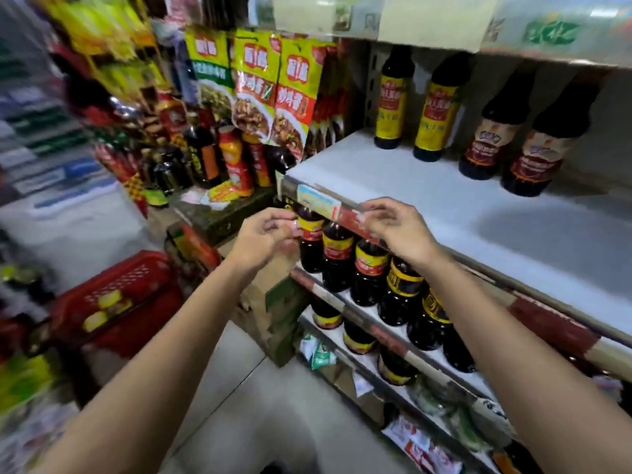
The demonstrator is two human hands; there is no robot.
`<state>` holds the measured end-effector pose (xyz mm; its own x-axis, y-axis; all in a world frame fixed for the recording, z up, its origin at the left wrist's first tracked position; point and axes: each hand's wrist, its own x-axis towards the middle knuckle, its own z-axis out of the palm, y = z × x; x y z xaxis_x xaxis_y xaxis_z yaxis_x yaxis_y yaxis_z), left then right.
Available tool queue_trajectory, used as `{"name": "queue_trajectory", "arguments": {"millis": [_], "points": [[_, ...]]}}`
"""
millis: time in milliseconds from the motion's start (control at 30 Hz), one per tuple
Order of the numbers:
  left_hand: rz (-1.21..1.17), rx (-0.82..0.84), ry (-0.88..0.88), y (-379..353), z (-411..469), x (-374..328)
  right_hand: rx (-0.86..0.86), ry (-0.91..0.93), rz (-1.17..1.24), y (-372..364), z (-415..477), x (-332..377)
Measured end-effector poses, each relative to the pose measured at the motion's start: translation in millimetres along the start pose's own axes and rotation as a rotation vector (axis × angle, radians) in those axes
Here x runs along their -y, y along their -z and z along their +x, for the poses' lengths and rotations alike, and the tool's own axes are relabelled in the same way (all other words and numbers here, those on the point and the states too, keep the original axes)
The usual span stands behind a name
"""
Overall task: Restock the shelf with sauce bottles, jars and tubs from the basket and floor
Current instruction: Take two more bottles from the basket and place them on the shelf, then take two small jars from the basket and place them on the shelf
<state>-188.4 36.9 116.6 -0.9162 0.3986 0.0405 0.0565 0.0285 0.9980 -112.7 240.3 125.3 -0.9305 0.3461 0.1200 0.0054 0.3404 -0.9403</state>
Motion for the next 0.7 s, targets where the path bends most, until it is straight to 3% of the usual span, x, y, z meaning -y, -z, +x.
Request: {"name": "queue_trajectory", "arguments": {"millis": [300, 533, 700], "points": [[0.068, -0.283, 0.076, 128, -62, 47, 0.339, 0.003, -0.035, -146, 8, 7], [0.114, -0.407, 0.203, 238, -102, 92, 0.518, -0.061, -0.021, -276, 7, 9], [0.12, -0.535, 0.199, 304, -118, 112, 0.607, -0.069, -0.053, -351, 9, 17]]}}
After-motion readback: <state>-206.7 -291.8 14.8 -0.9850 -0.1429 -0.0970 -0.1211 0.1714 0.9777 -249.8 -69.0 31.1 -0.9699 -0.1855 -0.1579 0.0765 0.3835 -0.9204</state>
